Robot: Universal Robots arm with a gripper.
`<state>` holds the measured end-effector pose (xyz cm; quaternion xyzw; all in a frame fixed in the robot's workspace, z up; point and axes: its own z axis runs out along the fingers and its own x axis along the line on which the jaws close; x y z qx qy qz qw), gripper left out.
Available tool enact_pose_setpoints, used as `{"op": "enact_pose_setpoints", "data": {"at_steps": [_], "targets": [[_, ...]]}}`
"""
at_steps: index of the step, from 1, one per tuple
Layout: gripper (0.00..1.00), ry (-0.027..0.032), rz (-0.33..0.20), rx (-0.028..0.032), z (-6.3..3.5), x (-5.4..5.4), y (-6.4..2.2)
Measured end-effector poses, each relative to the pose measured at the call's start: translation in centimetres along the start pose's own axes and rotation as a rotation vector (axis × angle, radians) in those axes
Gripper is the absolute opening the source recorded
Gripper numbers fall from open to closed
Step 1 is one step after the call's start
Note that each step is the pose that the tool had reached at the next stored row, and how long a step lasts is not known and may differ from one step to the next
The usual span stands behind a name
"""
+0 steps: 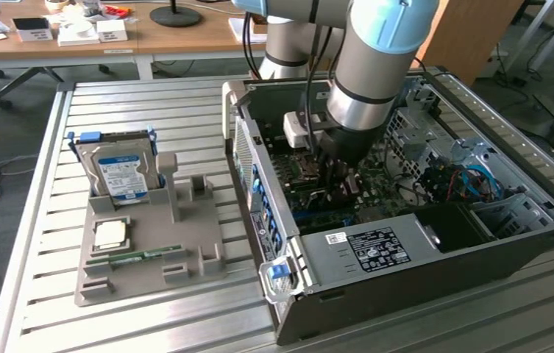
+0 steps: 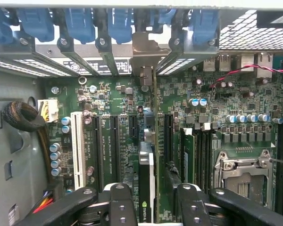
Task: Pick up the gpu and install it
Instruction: 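Insert the gpu into the slot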
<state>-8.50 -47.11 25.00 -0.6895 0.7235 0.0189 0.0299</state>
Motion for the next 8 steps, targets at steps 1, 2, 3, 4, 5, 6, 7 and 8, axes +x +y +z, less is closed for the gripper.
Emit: {"op": "enact_pose_setpoints", "data": {"at_steps": [1,2,3,4,5,6,7,8], "targets": [[0.4,0.0,0.0,0.0,0.0,-0.04,0.0],[0.4,0.0,0.0,-0.0001,0.0,-0.04,0.0],[0.4,0.0,0.0,0.0,0.01,-0.06,0.0],[0.4,-0.0001,0.0,0.0,0.01,-0.1,0.01],[0.4,0.0,0.0,0.0,0.01,-0.1,0.0],[0.4,-0.0001,0.0,0.0,0.01,-0.1,0.01],[0.4,0.0,0.0,0.0,0.01,-0.1,0.0],[0.4,-0.0001,0.0,0.0,0.01,-0.11,0.0]]}}
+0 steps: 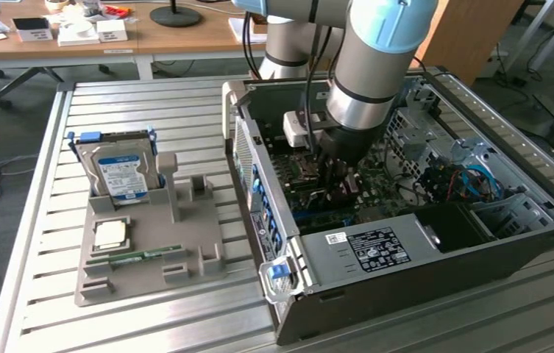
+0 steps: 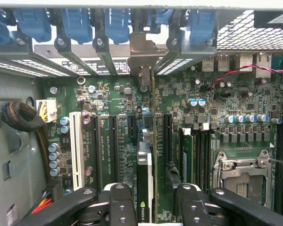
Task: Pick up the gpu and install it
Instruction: 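Insert the gpu into the slot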
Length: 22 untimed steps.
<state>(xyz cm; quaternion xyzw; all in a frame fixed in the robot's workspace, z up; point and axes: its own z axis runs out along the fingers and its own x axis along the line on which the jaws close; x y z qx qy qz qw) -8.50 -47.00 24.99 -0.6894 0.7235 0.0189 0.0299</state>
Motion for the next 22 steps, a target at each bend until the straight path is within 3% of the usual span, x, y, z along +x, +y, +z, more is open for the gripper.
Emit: {"op": "enact_pose_setpoints", "data": {"at_steps": [9,12,22], "targets": [[0.4,0.0,0.0,0.0,0.0,0.0,0.0],[0.27,0.0006,0.0,-0.0001,-0.01,0.0,0.0],[0.27,0.0,0.0,0.0,0.0,-0.02,0.0]]}}
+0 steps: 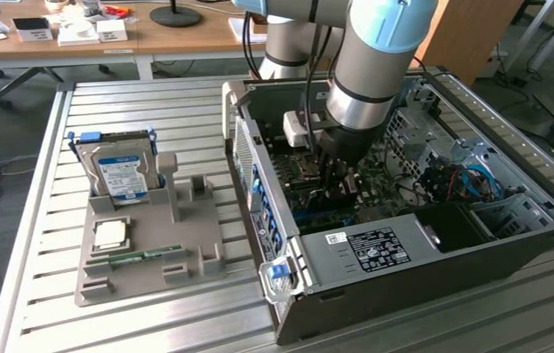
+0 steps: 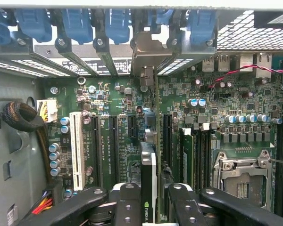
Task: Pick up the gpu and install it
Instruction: 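Insert the gpu into the slot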
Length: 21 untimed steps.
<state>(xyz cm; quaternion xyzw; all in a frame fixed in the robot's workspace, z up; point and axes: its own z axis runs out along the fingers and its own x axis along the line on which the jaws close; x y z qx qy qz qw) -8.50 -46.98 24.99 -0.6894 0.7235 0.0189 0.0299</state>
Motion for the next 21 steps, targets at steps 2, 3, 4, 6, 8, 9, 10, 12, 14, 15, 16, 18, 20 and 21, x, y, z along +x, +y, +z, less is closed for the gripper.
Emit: {"op": "enact_pose_setpoints", "data": {"at_steps": [2,3,4,6,8,9,10,12,14,15,16,18,20,21], "targets": [[0.27,0.0001,0.0,-0.0001,0.0,-0.13,0.04],[0.27,-0.0002,0.0,0.0001,0.01,-0.13,0.19],[0.27,-0.0002,0.0,0.0001,0.0,-0.12,0.36],[0.27,0.0003,0.0,-0.0001,0.07,-0.1,0.39],[0.27,0.0001,0.0,-0.0001,0.15,-0.1,0.4],[0.27,0.0,0.0,-0.0001,0.19,-0.1,0.4],[0.27,-0.0003,0.0,0.0,0.23,-0.1,0.41],[0.27,-0.0005,0.0,0.0001,0.29,-0.1,0.41],[0.27,-0.0001,0.0,0.0,0.29,-0.1,0.41],[0.27,0.0001,0.0,0.0,0.3,-0.09,0.41],[0.27,-0.0002,0.0,0.0001,0.35,-0.09,0.41],[0.27,-0.0001,0.0,0.0001,0.45,-0.08,0.41],[0.27,0.0001,0.0,0.0,0.47,-0.08,0.42],[0.27,0.0001,0.0,0.0001,0.48,-0.08,0.43]]}}
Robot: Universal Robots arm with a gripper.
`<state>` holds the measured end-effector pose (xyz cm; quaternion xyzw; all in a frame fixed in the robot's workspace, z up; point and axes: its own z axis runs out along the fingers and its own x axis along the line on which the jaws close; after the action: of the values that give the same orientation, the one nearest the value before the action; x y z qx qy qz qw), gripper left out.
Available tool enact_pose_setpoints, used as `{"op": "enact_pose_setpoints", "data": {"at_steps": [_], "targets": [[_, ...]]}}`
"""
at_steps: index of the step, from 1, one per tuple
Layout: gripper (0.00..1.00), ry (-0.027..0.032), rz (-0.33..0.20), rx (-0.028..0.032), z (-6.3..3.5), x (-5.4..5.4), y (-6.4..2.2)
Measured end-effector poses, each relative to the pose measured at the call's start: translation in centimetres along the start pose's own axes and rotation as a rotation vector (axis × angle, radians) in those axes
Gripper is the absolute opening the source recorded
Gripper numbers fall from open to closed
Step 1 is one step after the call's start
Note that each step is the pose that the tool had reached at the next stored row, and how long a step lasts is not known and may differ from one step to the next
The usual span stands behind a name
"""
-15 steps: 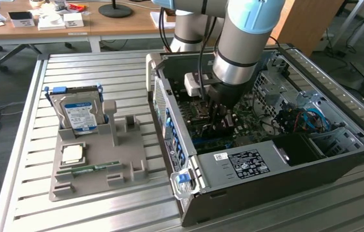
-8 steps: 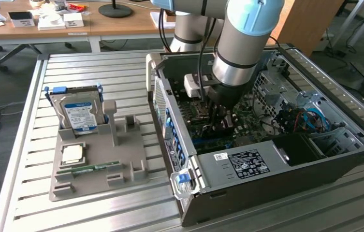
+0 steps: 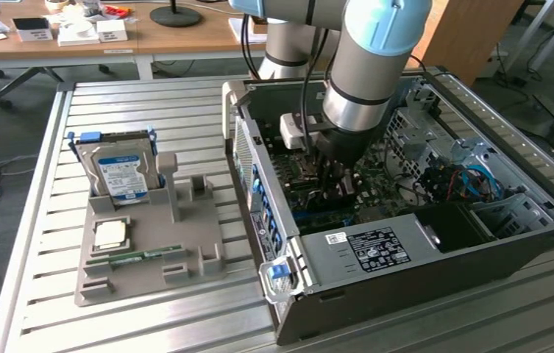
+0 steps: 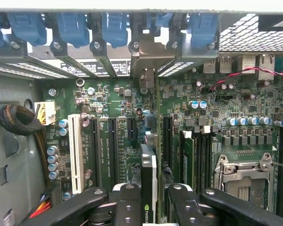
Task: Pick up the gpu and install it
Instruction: 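Insert the gpu into the slot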
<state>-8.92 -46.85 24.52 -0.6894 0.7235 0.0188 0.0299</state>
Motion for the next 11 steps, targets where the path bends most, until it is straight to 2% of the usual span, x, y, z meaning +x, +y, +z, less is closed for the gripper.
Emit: {"op": "enact_pose_setpoints", "data": {"at_steps": [11], "targets": [[0.27,-0.0003,0.0,0.0001,0.02,0.01,0.18]]}}
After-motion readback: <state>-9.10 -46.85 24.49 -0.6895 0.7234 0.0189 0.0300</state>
